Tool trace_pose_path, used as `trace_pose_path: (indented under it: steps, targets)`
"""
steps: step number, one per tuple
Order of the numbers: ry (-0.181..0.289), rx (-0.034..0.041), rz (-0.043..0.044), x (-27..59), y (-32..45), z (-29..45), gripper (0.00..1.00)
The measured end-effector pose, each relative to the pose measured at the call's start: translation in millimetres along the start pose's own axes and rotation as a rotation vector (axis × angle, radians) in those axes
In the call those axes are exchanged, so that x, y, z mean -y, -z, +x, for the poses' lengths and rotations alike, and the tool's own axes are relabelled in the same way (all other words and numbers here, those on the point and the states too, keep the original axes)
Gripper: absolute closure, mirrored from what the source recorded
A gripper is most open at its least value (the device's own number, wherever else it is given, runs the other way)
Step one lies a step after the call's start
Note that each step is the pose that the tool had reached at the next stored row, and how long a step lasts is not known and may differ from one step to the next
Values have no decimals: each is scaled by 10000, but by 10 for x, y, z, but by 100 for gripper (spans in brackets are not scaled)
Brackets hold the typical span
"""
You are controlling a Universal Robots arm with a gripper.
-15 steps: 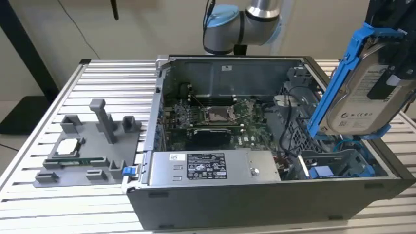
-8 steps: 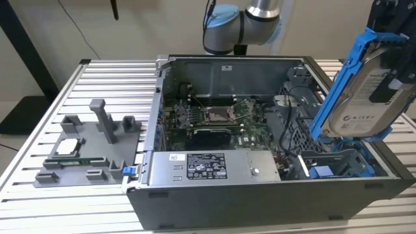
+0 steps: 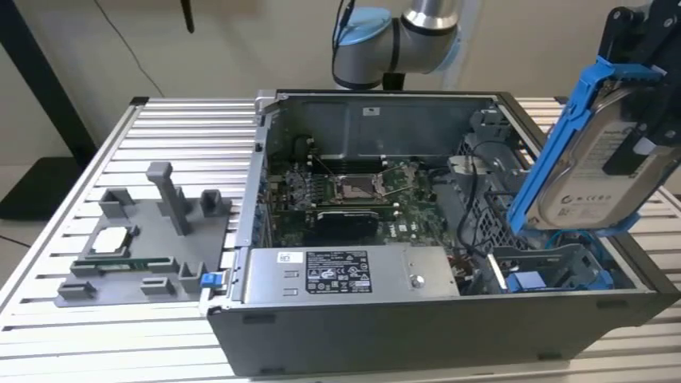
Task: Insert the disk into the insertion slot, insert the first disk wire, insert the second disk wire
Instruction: 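Insert the disk into the insertion slot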
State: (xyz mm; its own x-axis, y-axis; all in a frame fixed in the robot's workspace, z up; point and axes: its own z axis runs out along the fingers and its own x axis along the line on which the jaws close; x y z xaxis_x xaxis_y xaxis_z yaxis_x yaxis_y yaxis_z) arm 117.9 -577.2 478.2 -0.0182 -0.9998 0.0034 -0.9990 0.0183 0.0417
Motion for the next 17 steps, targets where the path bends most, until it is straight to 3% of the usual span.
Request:
trace_pose_path:
  steps: [12, 15, 17]
  targets:
    - [1, 9, 0, 82, -145, 6, 100]
    - [5, 100, -2, 103, -178, 10, 100]
    - [10, 212, -4, 111, -197, 14, 100]
